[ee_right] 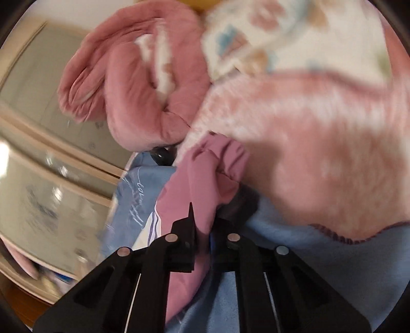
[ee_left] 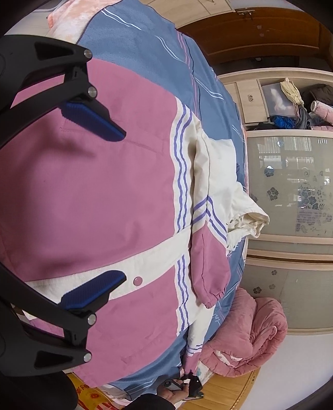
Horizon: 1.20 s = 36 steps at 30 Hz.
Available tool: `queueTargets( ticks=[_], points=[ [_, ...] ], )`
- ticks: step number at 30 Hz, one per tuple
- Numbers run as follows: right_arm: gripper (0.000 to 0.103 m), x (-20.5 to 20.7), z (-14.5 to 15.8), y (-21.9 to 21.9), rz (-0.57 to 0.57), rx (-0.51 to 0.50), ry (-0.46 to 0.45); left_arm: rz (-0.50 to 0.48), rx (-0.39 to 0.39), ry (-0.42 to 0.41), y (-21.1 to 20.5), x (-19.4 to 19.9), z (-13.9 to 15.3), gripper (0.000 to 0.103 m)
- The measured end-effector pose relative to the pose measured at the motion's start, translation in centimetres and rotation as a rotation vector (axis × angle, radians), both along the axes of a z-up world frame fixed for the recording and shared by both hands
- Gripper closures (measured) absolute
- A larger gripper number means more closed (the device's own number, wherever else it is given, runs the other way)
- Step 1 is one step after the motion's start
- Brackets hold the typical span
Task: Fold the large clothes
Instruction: 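Grasp the sleeve fabric near the shoulder with the right tool, then fold the sleeve back onto the jacket body with the right tool and release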
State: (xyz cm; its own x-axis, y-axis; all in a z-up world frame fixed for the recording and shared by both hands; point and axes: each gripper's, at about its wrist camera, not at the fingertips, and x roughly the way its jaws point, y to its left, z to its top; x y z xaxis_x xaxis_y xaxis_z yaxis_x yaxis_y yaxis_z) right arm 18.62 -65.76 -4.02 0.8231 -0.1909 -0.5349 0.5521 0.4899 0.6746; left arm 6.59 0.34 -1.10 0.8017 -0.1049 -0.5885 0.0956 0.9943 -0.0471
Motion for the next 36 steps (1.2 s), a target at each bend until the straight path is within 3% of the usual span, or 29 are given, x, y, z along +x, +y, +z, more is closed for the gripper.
queueTargets(
  ticks=[5,10,13,17,20,23,26,27,28,30,32,36],
  points=[
    [0.095,1.8,10.5,8.7,0.147,-0.410,-0.048,-0.003,-0.003,-0.011,0.4,-0.5,0.3,0.002],
    [0.095,2.4,18.0,20.3,0.329,-0.634,-0.176,0.015,-0.018,-0.022,1.2,-0.9,0.7,0.002],
    [0.095,3.0,19.3,28.5,0.474,-0.752,-0.208,0.021,-0.017,-0.032,1.5,-1.2,0.9,0.002],
    [0.095,4.1,15.8,38.6,0.683,-0.863,-0.144,0.026,-0.019,-0.039,1.9,-1.7,1.1,0.002],
    [0.094,4.7,10.7,43.7,0.793,-0.879,-0.054,0.029,-0.024,-0.038,2.2,-1.8,1.2,0.002],
    [0.085,6.0,5.5,46.3,0.892,-0.824,0.068,0.040,-0.026,-0.040,2.6,-1.9,1.2,0.002],
    [0.059,6.0,2.6,46.9,0.987,-0.754,0.126,0.049,-0.033,-0.025,3.0,-1.6,0.8,0.002],
    [0.032,5.4,2.6,47.0,1.003,-0.703,0.103,0.051,-0.038,-0.019,3.1,-1.5,0.7,0.002],
    [0.012,4.3,3.1,46.5,0.998,-0.633,0.055,0.054,-0.043,-0.014,3.2,-1.4,0.6,0.002],
    [0.003,2.0,4.2,45.9,1.007,-0.529,-0.031,0.060,-0.052,-0.007,3.4,-1.1,0.5,0.002],
    [0.003,-1.9,5.7,45.4,0.990,-0.471,-0.087,0.061,-0.054,-0.003,3.3,-0.9,0.5,0.002],
    [0.002,-9.9,8.4,45.9,0.880,-0.616,-0.061,0.054,-0.048,-0.010,2.8,-1.0,0.5,0.002]
  ],
)
